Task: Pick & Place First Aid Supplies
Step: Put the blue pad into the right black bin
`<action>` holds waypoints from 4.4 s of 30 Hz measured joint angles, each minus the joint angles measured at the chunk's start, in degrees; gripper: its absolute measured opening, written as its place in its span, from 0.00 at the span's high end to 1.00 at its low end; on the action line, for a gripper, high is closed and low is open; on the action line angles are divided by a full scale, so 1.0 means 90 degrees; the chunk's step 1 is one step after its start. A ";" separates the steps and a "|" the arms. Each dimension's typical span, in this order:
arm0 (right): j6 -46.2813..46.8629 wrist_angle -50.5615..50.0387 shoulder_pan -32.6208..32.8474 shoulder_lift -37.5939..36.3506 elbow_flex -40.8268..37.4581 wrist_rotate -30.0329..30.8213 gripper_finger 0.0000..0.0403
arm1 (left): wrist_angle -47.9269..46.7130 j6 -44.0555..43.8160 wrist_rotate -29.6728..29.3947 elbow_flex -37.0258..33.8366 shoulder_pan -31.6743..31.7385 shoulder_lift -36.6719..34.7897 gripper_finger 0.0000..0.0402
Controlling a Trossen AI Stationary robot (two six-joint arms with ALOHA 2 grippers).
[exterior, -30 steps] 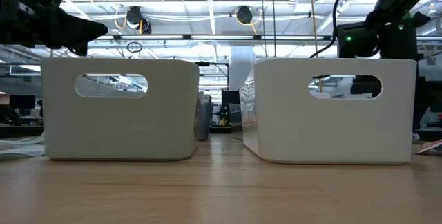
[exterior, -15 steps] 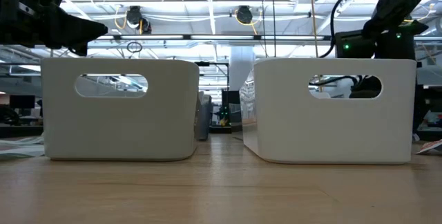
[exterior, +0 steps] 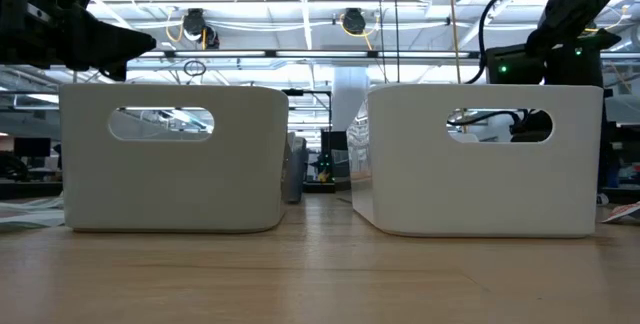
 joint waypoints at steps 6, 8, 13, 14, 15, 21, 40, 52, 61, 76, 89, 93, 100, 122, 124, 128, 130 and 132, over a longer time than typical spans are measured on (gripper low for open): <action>0.0011 0.0011 0.0000 0.0000 0.0002 0.0000 0.99 | 0.0000 0.0000 -0.0001 0.0000 0.0000 0.0000 0.88; 0.0017 0.0007 0.0000 -0.0020 0.0002 -0.0001 0.99 | 0.0000 0.0000 -0.0002 0.0000 0.0000 0.0001 0.88; 0.0097 -0.0165 0.0002 -0.0075 0.0186 -0.0019 0.99 | 0.0000 0.0000 -0.0001 0.0000 0.0000 0.0000 0.88; 0.0067 -0.0233 0.0002 -0.0075 0.0269 -0.0019 1.00 | 0.0000 0.0000 -0.0002 0.0000 0.0002 0.0001 0.88; 0.0026 -0.0305 0.0005 -0.0075 0.0362 -0.0020 1.00 | 0.0000 0.0000 -0.0002 0.0000 0.0000 0.0001 0.88; -0.0228 -0.0920 0.0005 -0.0075 0.0992 -0.0028 1.00 | 0.0000 0.0000 -0.0001 0.0000 0.0000 0.0001 0.88; -0.0723 -0.2940 0.0019 -0.0075 0.2825 -0.0219 1.00 | 0.0000 0.0000 -0.0002 0.0000 0.0002 0.0001 0.88; -0.0743 -0.2977 0.0017 -0.0026 0.2908 -0.0258 1.00 | 0.0000 0.0000 -0.0002 0.0000 0.0000 -0.0001 0.88; -0.0959 -0.2832 0.0153 0.0738 0.3549 -0.0352 1.00 | 0.0000 0.0000 -0.0002 0.0000 0.0001 0.0000 0.88; -0.1717 -0.2604 0.0443 0.2658 0.5444 -0.0362 1.00 | 0.0000 0.0000 -0.0002 0.0000 0.0000 0.0000 0.88; -0.2245 -0.2419 0.0663 0.4006 0.7083 -0.0555 1.00 | 0.0000 0.0000 -0.0002 0.0000 0.0001 0.0001 0.88; -0.2293 -0.2366 0.0663 0.4070 0.7163 -0.0552 1.00 | 0.0001 0.0000 -0.0002 0.0000 0.0000 -0.0001 0.88; -0.2273 -0.1835 0.0729 0.4228 0.6801 -0.0528 1.00 | 0.0000 0.0000 -0.0002 0.0000 0.0002 -0.0001 0.88; -0.2078 -0.0119 0.1066 0.4301 0.5438 -0.0525 0.80 | 0.0000 0.0000 -0.0002 0.0000 0.0002 -0.0001 0.88; -0.2089 -0.0049 0.1066 0.4299 0.5438 -0.0527 0.75 | 0.0000 0.0000 -0.0002 0.0000 0.0002 0.0000 0.88; -0.2097 -0.0036 0.1066 0.4299 0.5438 -0.0527 0.63 | 0.0000 0.0000 -0.0002 0.0000 0.0000 0.0000 0.88; -0.2108 -0.0037 0.1065 0.4299 0.5438 -0.0527 0.59 | 0.0000 0.0000 -0.0002 0.0000 0.0002 0.0001 0.88; -0.2160 -0.0034 0.1061 0.4299 0.5438 -0.0527 0.56 | 0.0000 0.0000 -0.0002 0.0000 0.0000 0.0001 0.88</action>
